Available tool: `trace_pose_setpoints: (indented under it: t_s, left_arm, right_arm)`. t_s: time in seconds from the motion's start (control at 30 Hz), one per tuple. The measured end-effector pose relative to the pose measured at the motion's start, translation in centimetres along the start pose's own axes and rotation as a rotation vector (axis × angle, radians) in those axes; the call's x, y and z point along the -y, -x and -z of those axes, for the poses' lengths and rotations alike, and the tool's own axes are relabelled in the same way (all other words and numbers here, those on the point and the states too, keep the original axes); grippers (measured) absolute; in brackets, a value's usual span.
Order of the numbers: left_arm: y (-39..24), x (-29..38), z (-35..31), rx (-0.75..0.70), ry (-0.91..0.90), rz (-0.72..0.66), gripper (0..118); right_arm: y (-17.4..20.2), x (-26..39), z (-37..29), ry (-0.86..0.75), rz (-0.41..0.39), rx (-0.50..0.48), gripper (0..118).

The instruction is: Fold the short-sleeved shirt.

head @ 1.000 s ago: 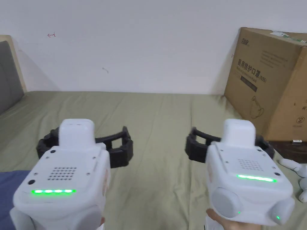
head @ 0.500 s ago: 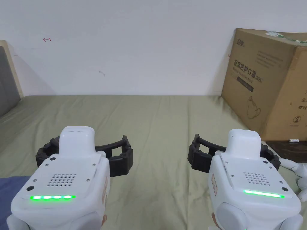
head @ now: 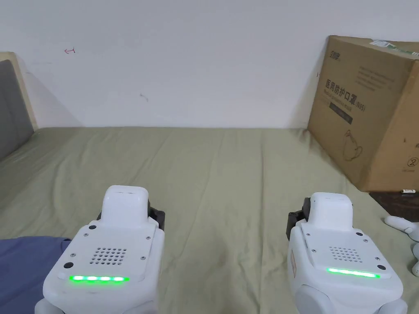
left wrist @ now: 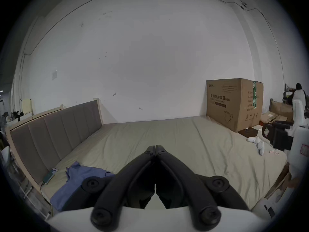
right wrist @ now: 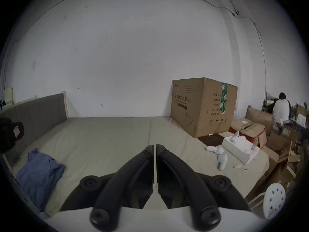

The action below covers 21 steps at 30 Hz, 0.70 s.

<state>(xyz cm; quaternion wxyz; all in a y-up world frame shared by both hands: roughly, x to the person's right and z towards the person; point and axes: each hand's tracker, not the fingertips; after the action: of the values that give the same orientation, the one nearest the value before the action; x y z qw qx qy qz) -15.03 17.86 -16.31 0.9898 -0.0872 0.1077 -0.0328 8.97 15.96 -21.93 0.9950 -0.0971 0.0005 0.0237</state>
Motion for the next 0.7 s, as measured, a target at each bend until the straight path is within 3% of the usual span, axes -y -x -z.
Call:
trace_pose_setpoints:
  t_s: [0.2, 0.3, 0.7]
  left_arm:
    - [1.0, 0.1, 0.2, 0.008, 0.024, -0.047, 0]
    - [2.8, -0.3, -0.5, -0.031, 0.020, -0.088, 0]
    - [15.1, 0.6, -8.3, -0.432, 0.053, -0.162, 0]
  right_arm:
    - [0.2, -0.8, 0.0, 0.011, 0.018, -0.040, 2]
    - [1.7, -1.5, 0.0, 0.008, 0.021, -0.108, 2]
    - [16.9, -1.7, -1.5, 0.050, -0.084, -0.587, 2]
